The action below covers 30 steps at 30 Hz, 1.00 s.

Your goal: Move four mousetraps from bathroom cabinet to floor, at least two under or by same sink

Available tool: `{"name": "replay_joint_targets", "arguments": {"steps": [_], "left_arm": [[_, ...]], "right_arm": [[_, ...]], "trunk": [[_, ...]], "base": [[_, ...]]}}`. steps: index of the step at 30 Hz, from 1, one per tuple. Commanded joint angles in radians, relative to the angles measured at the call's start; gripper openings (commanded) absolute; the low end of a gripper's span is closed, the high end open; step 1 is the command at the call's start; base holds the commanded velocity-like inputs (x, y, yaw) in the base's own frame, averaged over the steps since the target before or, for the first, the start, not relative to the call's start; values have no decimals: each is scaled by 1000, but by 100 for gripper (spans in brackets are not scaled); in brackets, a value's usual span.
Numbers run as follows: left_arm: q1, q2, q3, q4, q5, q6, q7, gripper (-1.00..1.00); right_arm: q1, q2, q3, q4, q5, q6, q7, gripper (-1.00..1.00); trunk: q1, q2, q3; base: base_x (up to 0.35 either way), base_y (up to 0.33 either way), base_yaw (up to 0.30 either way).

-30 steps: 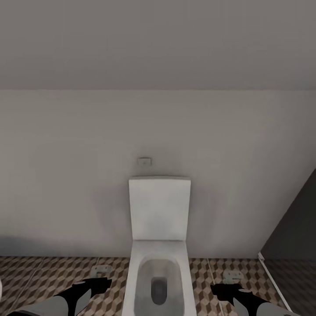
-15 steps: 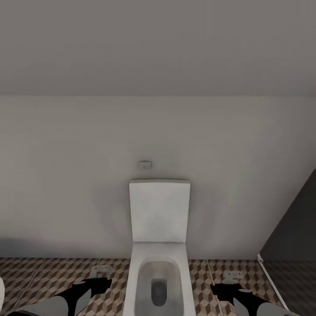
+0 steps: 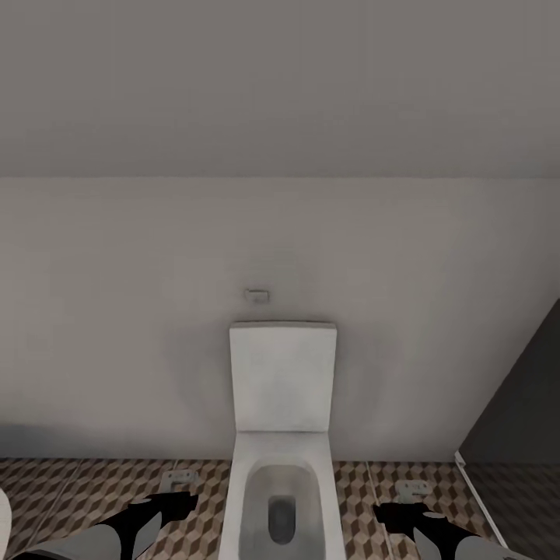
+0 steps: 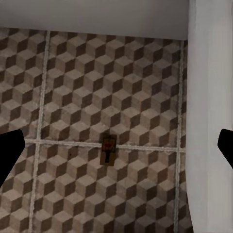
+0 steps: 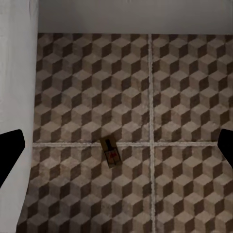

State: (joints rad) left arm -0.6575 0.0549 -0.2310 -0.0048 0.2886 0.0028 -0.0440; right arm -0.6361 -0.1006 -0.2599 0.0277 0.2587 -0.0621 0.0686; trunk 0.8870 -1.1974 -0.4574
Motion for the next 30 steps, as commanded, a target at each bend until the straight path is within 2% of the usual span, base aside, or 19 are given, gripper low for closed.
{"name": "replay_joint_targets", "arguments": {"steps": [1, 30], "left_arm": [[-1, 0, -8, 0, 11, 0, -4, 100], [-1, 0, -5, -1, 11, 0, -3, 100]], "right_arm": [[-1, -1, -9, 3, 8, -5, 2, 100], [-1, -1, -9, 3, 9, -7, 0, 100]], "trunk": [[0, -1, -1], [0, -1, -1]], "base": [[0, 0, 0], [-6, 0, 0]]}}
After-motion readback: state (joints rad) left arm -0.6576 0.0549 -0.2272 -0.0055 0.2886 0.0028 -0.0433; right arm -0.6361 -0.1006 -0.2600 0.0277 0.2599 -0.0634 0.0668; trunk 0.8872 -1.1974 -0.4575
